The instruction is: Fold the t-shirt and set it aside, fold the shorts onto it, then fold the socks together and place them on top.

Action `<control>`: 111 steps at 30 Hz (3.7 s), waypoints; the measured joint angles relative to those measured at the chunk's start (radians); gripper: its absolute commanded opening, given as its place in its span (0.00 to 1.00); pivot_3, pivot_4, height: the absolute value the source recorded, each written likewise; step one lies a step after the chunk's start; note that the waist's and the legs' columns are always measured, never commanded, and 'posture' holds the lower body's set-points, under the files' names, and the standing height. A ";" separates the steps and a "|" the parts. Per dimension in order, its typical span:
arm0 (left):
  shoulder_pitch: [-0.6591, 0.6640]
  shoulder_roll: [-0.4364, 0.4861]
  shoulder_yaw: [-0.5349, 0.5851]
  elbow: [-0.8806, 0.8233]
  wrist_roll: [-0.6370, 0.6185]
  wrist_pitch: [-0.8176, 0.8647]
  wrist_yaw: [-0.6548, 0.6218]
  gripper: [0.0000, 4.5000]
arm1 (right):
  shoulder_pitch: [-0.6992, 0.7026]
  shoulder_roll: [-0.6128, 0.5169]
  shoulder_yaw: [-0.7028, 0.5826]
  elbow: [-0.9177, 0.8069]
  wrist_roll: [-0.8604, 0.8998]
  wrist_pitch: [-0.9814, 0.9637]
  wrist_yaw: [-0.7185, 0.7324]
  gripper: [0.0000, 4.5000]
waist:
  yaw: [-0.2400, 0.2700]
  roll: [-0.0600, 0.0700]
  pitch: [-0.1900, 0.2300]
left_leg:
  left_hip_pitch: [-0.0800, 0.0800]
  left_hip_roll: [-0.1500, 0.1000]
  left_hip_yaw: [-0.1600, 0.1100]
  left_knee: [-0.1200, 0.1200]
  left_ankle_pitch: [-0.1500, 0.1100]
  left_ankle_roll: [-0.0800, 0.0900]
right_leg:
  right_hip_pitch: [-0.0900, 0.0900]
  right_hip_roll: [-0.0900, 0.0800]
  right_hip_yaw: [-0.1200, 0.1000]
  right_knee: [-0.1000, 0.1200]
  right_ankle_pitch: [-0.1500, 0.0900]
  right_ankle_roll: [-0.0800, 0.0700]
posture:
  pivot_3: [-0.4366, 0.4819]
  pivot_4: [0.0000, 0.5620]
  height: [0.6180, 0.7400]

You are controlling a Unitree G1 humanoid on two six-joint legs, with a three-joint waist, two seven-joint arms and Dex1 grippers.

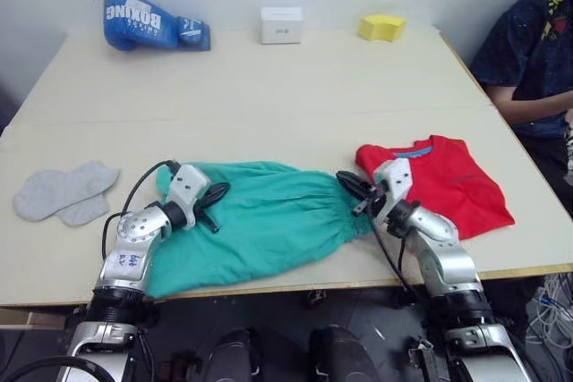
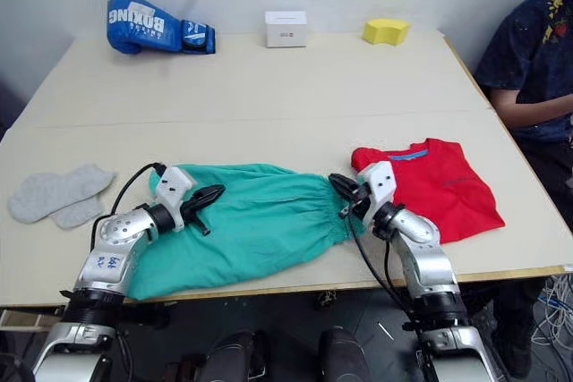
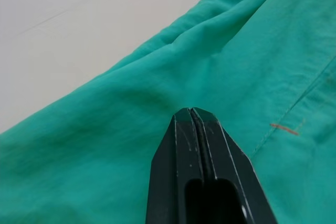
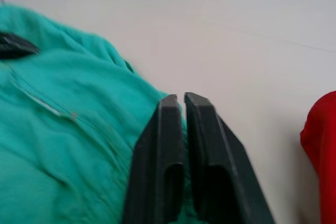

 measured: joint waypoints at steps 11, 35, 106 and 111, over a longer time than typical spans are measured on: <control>-0.035 0.002 -0.095 -0.162 -0.108 -0.031 -0.264 0.00 | 0.397 -0.260 -0.271 -0.453 1.166 0.624 -0.555 0.99 | 0.004 0.000 0.000 | -0.002 0.000 -0.001 -0.001 -0.003 0.005 | 0.003 0.000 -0.002 -0.009 0.000 -0.001 | 0.48 0.27 1.00; 0.094 0.039 -0.177 -0.188 -0.044 0.016 -0.251 0.00 | 0.473 -0.196 -0.024 -0.561 1.453 0.383 -1.225 0.99 | 0.012 0.000 0.000 | -0.003 0.002 -0.001 -0.010 -0.003 0.004 | 0.001 0.002 -0.001 -0.017 -0.001 0.000 | 0.48 0.27 1.00; 0.220 0.040 0.082 -0.268 -0.122 0.184 -0.021 0.00 | -0.165 0.235 0.483 -0.114 -0.193 0.248 -0.192 0.36 | -0.031 0.000 -0.001 | -0.003 0.006 0.009 -0.017 0.009 -0.010 | -0.016 0.006 0.005 -0.001 -0.002 -0.002 | 0.48 0.27 1.00; 0.294 0.052 0.211 -0.279 -0.218 0.205 -0.037 0.00 | -0.205 0.216 0.395 -0.107 -0.024 0.311 0.012 0.74 | -0.026 0.000 -0.001 | -0.003 0.006 0.009 -0.017 0.006 -0.006 | -0.016 0.005 0.005 -0.001 -0.002 -0.002 | 0.48 0.27 1.00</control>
